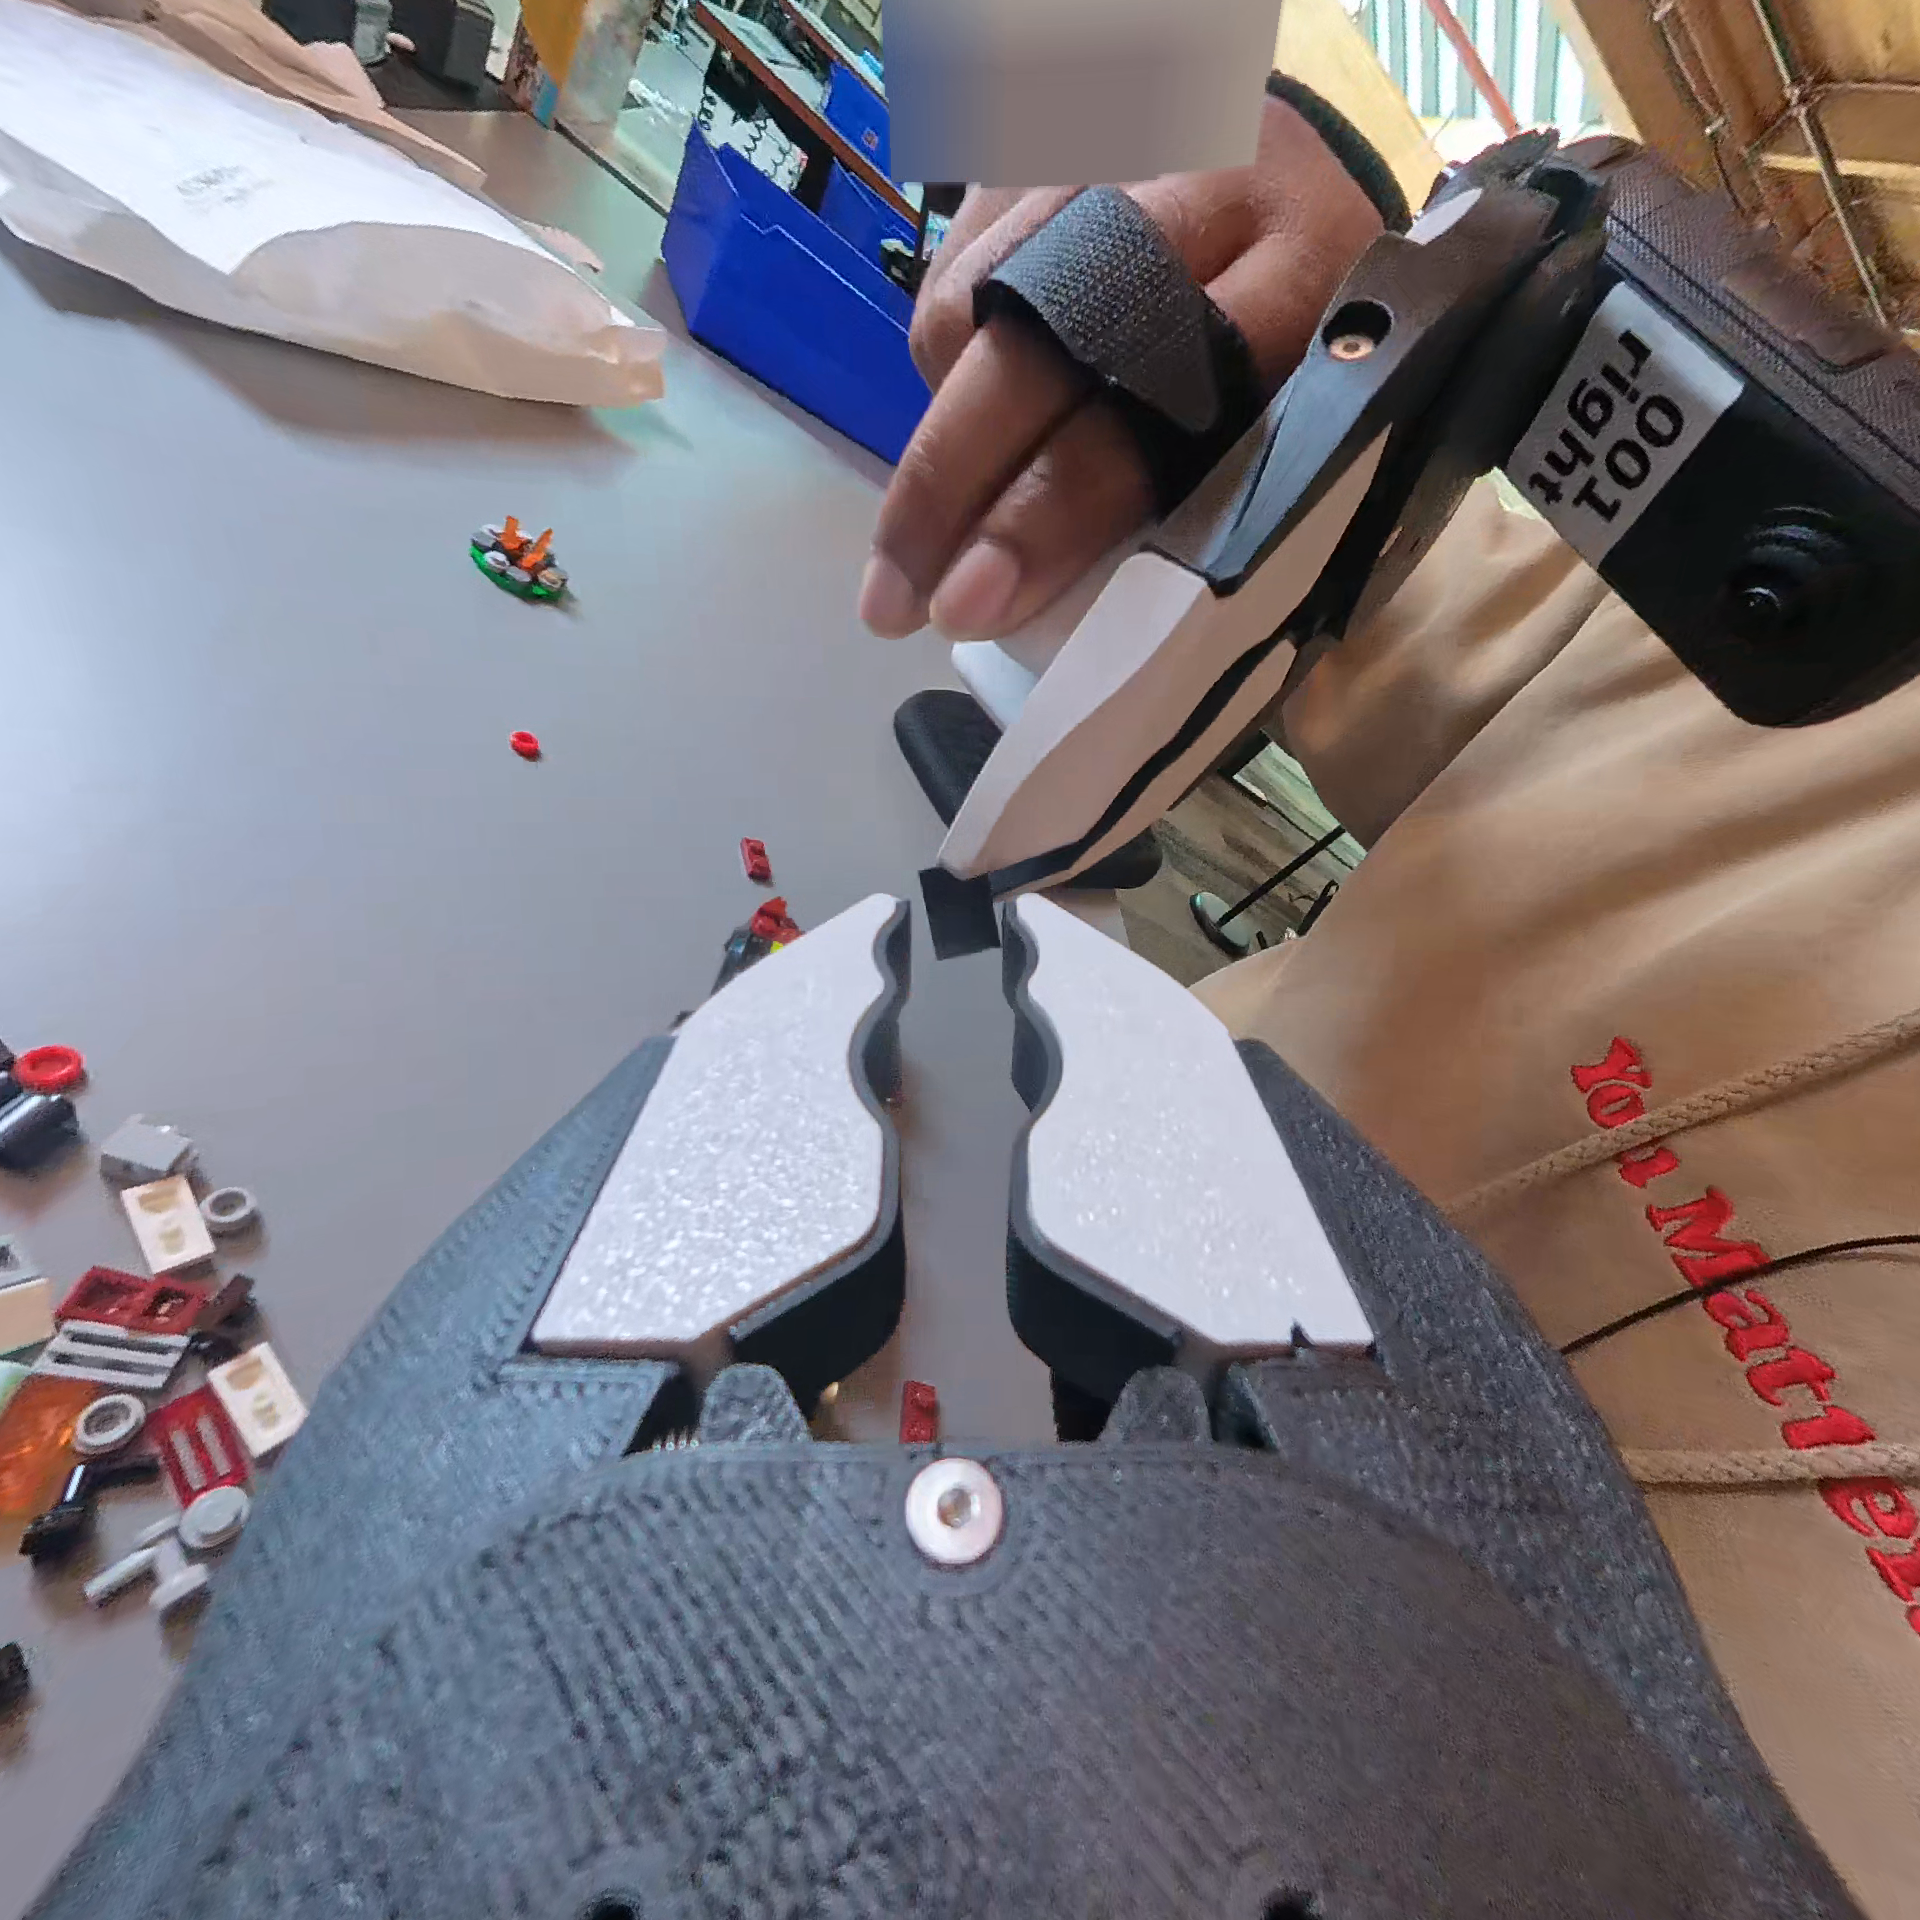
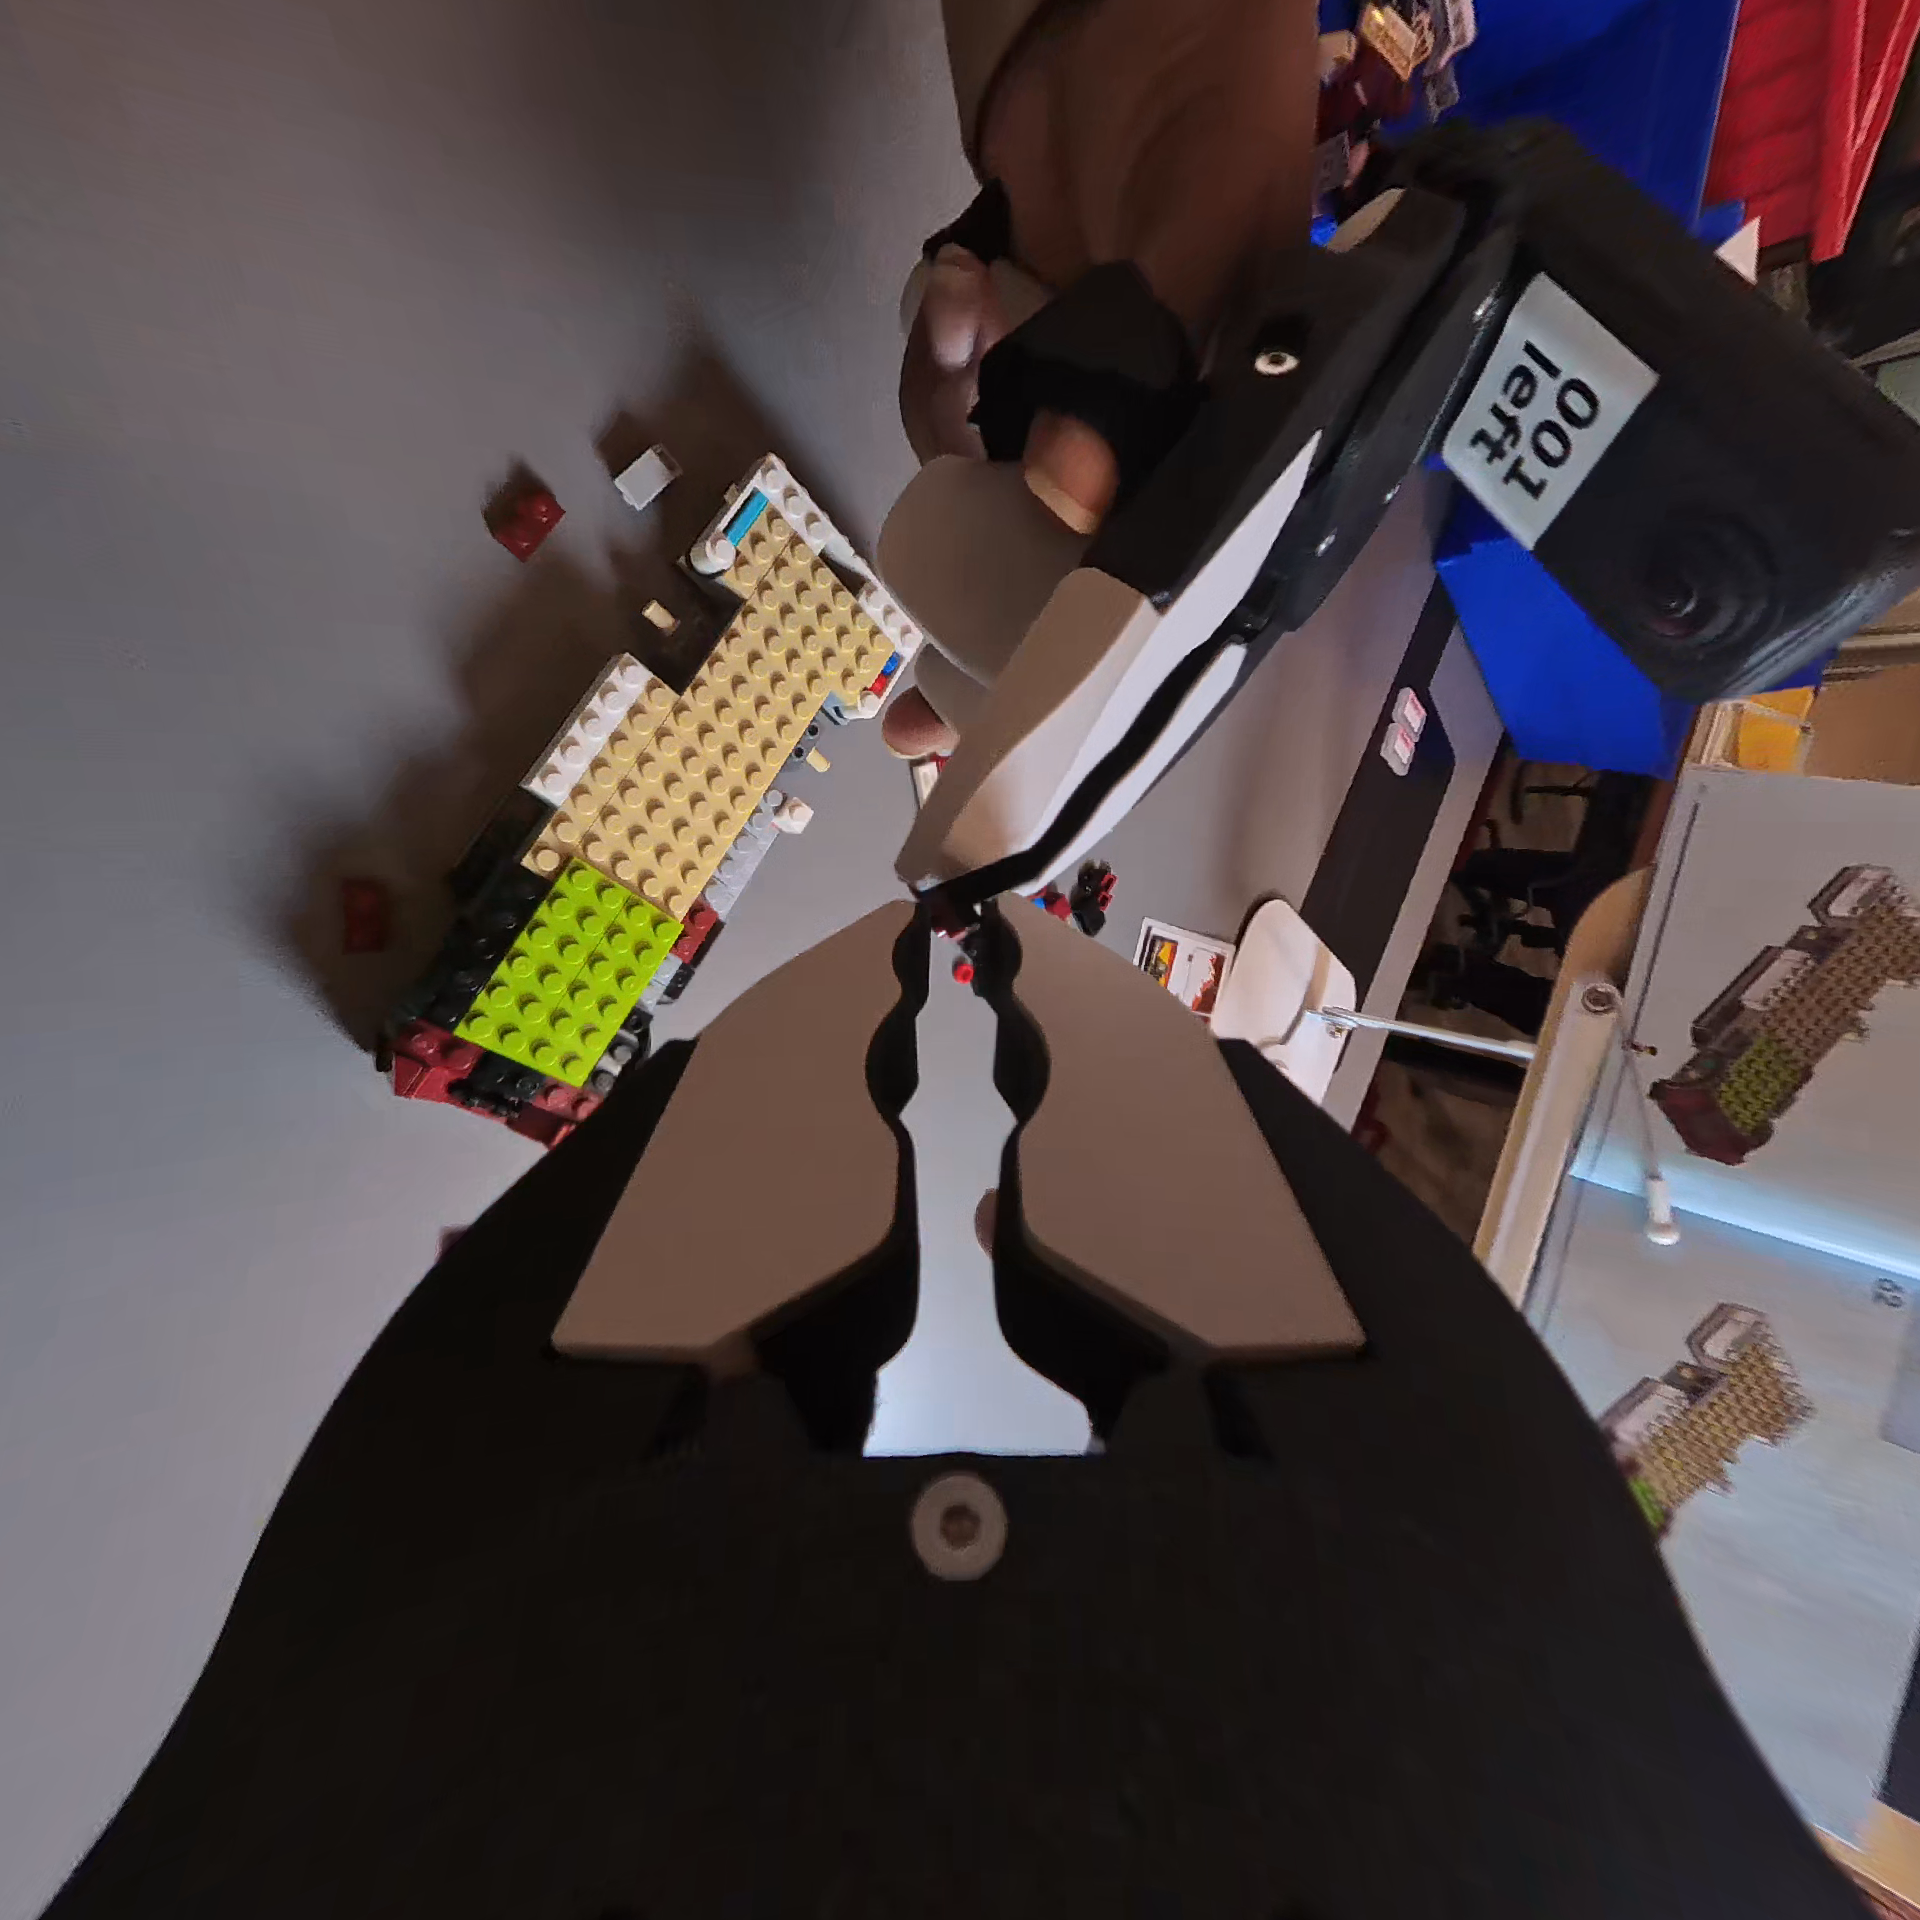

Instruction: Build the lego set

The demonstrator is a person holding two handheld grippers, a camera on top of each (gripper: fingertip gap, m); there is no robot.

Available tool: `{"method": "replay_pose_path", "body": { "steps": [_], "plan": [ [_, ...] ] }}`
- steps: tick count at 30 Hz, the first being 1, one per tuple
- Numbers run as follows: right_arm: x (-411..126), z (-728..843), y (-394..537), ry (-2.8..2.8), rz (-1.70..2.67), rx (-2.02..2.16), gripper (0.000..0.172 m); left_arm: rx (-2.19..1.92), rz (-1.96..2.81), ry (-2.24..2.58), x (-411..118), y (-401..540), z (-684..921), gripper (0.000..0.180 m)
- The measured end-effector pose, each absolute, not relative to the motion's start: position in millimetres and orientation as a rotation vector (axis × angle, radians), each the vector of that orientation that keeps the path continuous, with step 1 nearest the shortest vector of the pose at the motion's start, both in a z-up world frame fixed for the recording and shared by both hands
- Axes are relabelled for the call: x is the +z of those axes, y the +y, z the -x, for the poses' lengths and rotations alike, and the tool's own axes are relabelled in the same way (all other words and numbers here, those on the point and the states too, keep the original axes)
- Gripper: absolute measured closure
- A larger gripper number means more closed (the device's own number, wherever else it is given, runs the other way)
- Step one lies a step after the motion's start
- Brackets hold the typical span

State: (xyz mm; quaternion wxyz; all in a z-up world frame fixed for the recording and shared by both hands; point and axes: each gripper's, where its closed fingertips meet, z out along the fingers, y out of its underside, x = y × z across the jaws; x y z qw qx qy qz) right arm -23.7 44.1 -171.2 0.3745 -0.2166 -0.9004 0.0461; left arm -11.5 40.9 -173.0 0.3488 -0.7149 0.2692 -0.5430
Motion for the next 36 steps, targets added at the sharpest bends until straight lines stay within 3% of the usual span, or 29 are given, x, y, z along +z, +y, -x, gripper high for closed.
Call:
{"method": "replay_pose_path", "body": {
  "steps": [7, 11, 16, 18, 36],
  "plan": [
    [-148, 18, 33, -2.170, 0.583, 0.084, 0.161, -1.469, 1.701, 0.671, -150, 28, 8, 0.168],
    [-128, 13, 30, -1.906, 0.750, 0.306, 0.145, -1.619, 1.529, 0.532, -125, 27, 15, 0.168],
    [-124, 19, 27, -1.629, 0.749, 0.314, 0.146, -1.741, 1.464, 0.485, -116, 21, 7, 0.169],
    [-121, 21, 27, -1.587, 0.741, 0.322, 0.153, -1.771, 1.457, 0.460, -115, 20, 5, 0.168],
    [-139, 30, 38, -1.574, 0.729, 0.305, 0.155, -1.684, 1.596, 0.460, -131, 34, 12, 0.169]
  ]
}}
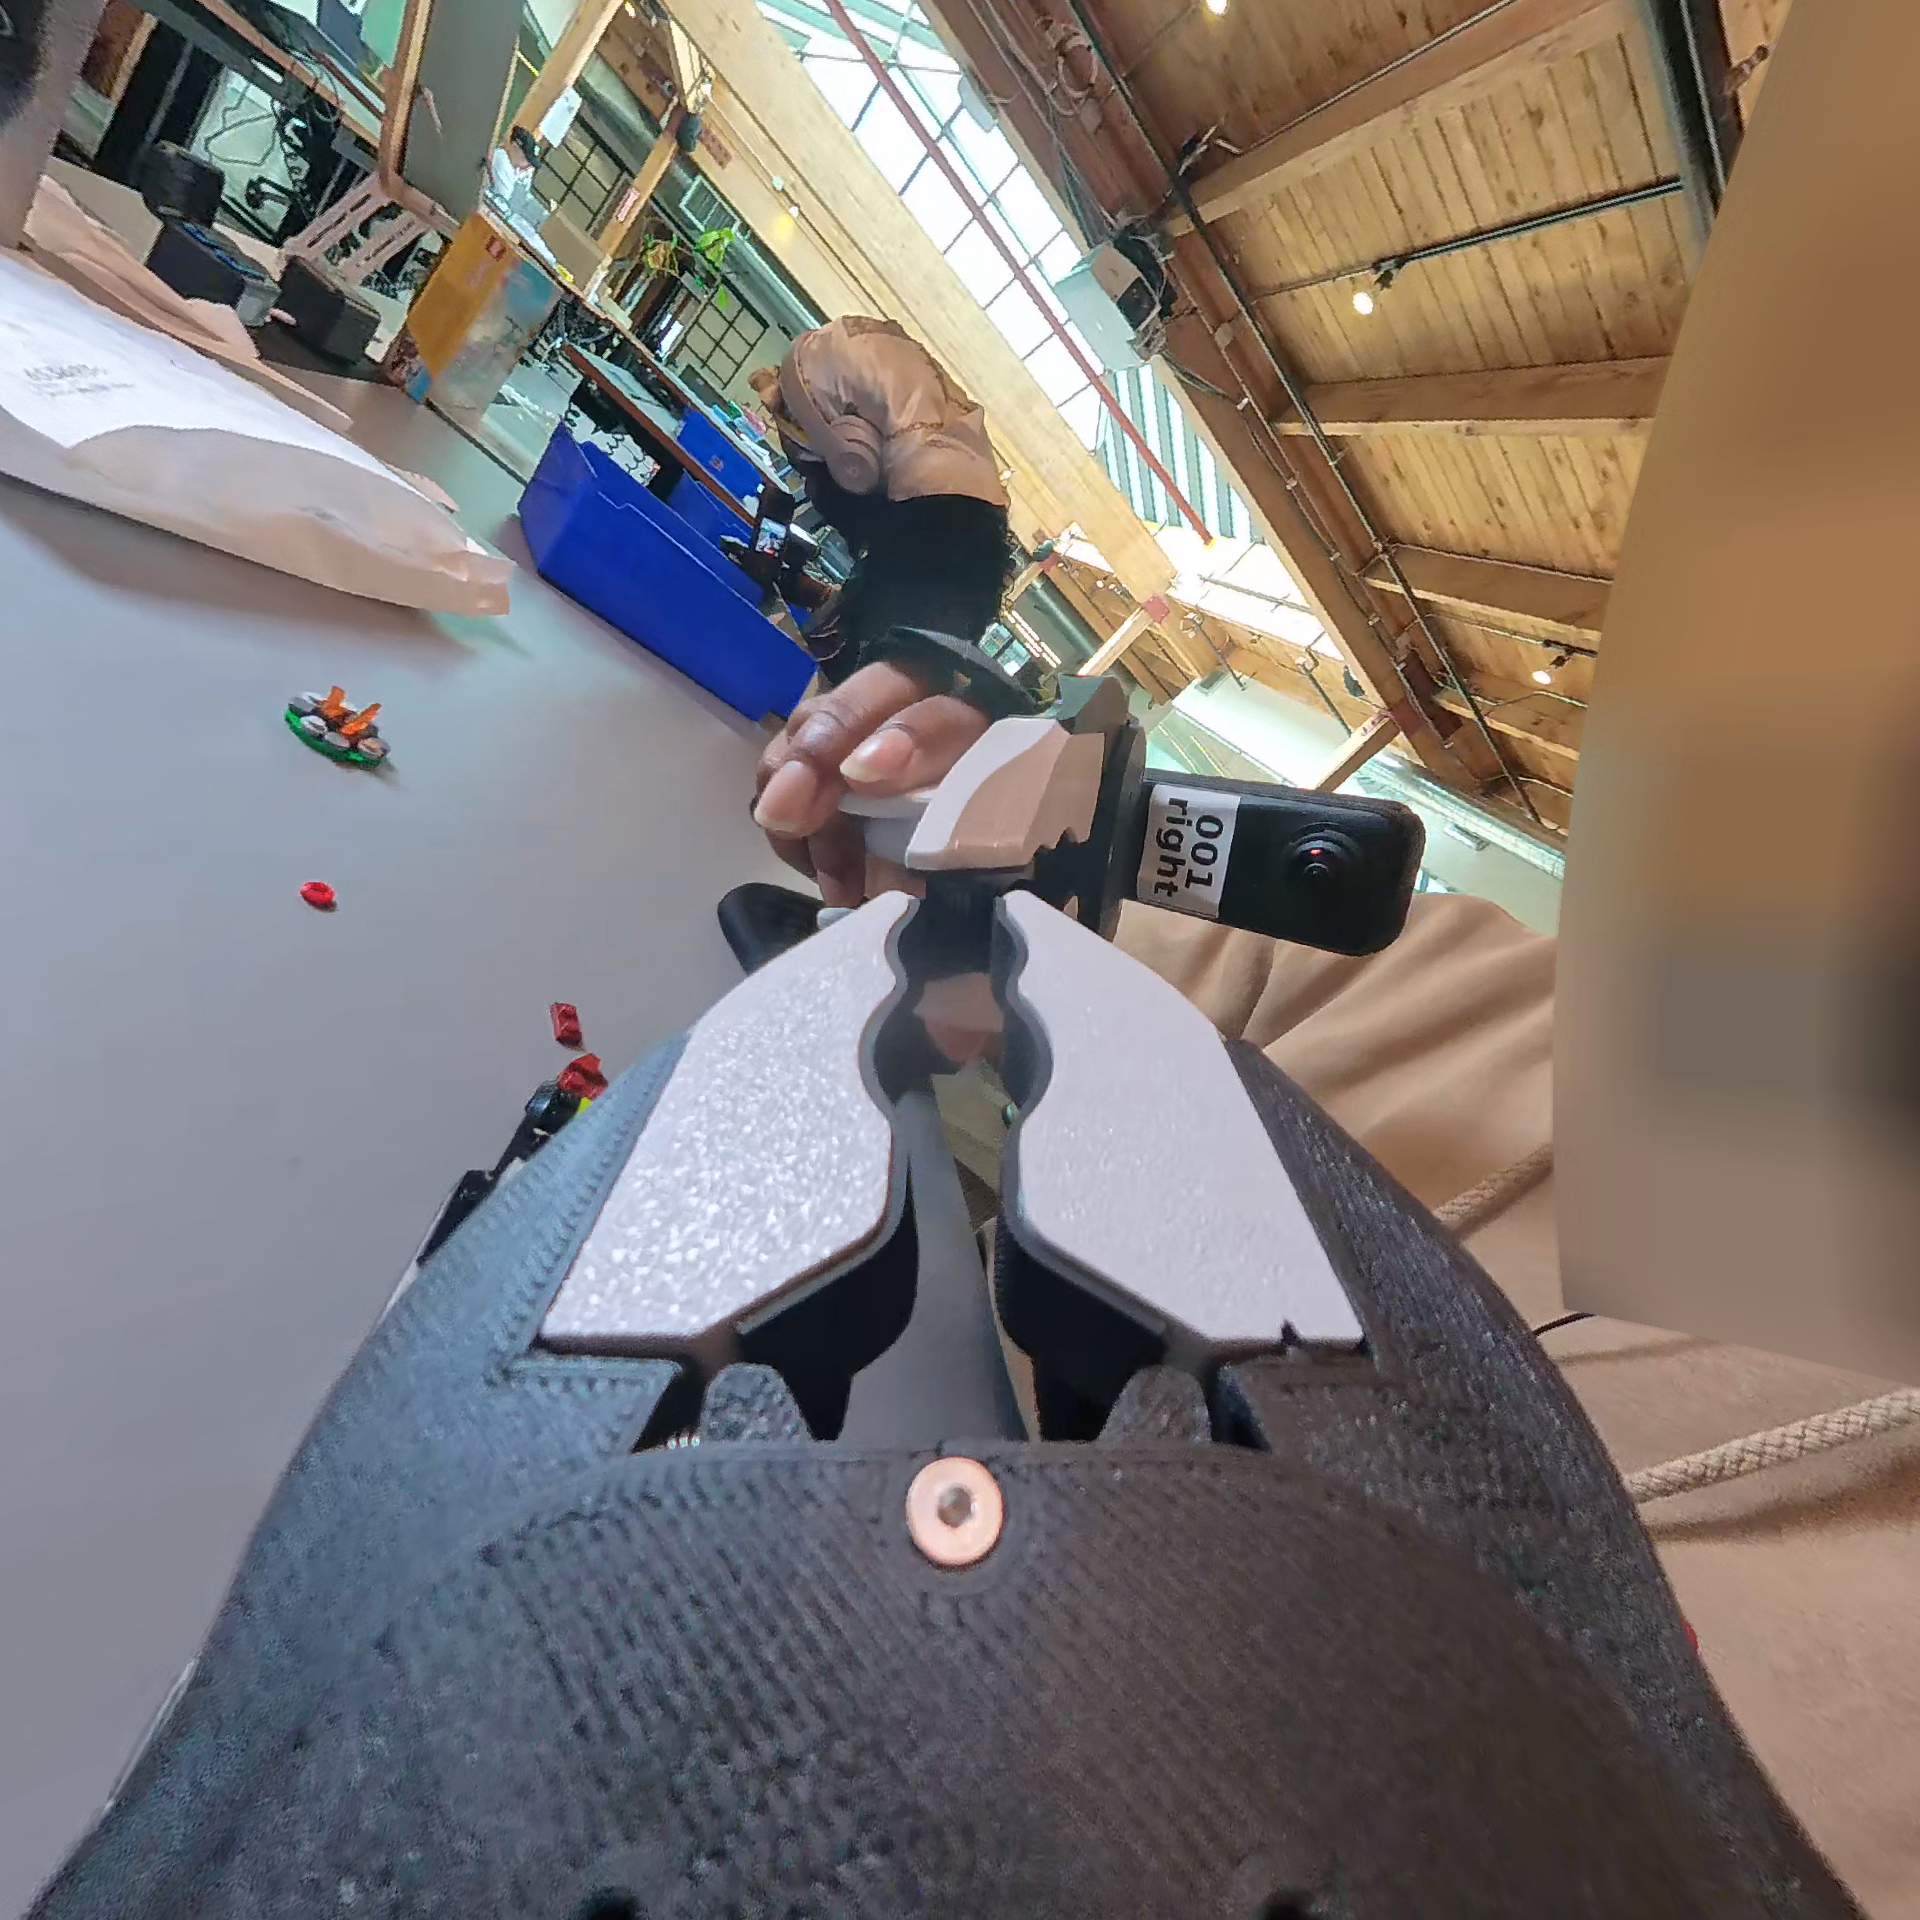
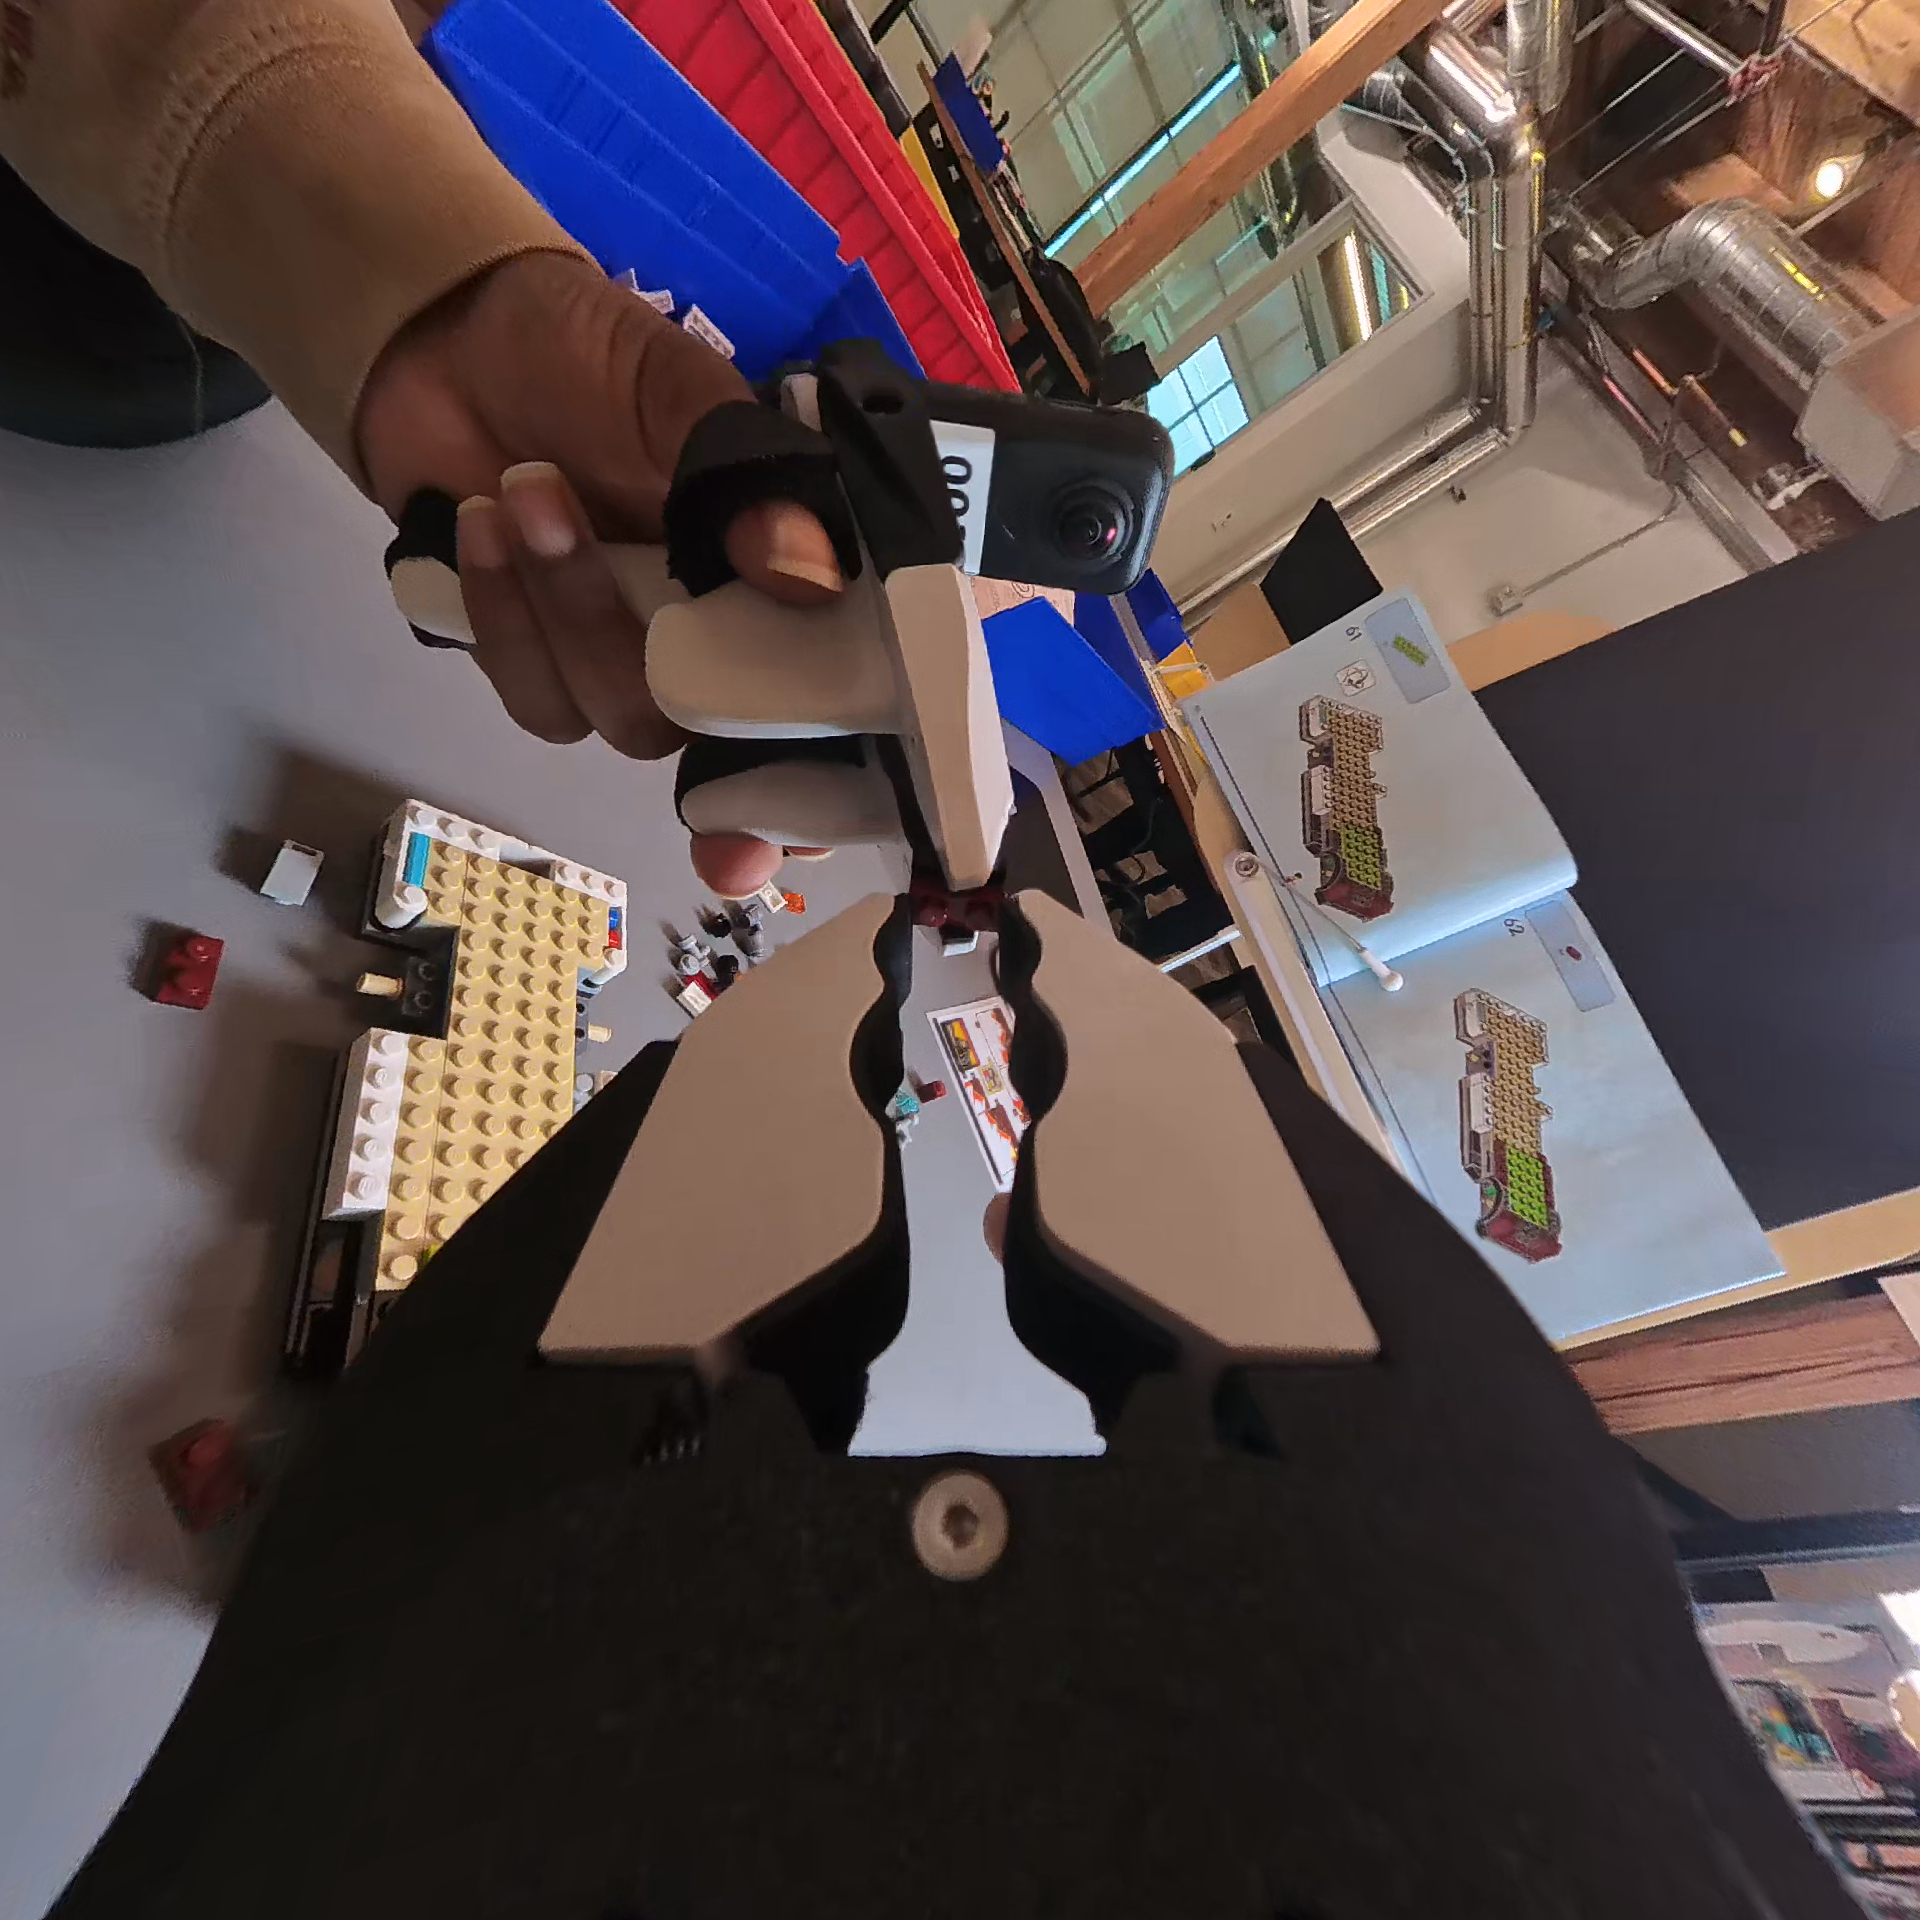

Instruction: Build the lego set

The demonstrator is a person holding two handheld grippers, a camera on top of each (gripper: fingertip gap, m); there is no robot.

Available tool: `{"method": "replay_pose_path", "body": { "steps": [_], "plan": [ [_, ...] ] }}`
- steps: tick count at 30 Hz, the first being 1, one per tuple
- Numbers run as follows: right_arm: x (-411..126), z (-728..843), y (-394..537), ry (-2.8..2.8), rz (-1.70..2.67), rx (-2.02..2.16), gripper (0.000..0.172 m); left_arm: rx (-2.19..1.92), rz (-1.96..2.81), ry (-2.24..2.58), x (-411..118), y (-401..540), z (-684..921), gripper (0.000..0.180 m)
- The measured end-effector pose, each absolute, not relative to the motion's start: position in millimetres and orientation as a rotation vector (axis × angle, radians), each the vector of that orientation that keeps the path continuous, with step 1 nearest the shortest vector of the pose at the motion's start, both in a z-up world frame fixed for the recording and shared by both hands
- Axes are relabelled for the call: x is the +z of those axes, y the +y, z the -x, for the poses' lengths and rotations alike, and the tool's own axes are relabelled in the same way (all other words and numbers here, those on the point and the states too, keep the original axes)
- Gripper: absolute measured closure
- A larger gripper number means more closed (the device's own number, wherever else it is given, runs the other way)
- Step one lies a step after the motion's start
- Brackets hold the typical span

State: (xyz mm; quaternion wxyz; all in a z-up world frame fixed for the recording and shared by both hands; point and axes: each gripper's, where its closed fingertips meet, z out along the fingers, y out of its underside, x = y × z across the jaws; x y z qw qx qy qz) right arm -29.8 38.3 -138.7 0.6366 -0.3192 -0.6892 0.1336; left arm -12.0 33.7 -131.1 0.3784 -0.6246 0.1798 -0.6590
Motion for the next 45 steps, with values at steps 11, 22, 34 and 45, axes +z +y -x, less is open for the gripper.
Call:
{"method": "replay_pose_path", "body": {
  "steps": [11, 22, 34, 45],
  "plan": [
    [-146, -1, 72, -1.522, 0.834, 0.322, 0.155, -1.567, 1.631, 0.349, -148, 59, 46, 0.168],
    [-279, -44, 136, -2.261, 1.537, 0.439, 0.155, -1.621, 1.821, 0.378, -182, 59, 27, 0.169],
    [-215, -8, 98, -2.152, 1.371, 0.933, 0.141, -2.134, 1.622, 0.239, -160, 46, 27, 0.168],
    [-164, 29, 31, -2.174, 0.957, 1.142, 0.164, -2.197, 1.619, 0.346, -156, 29, 12, 0.169]
  ]
}}
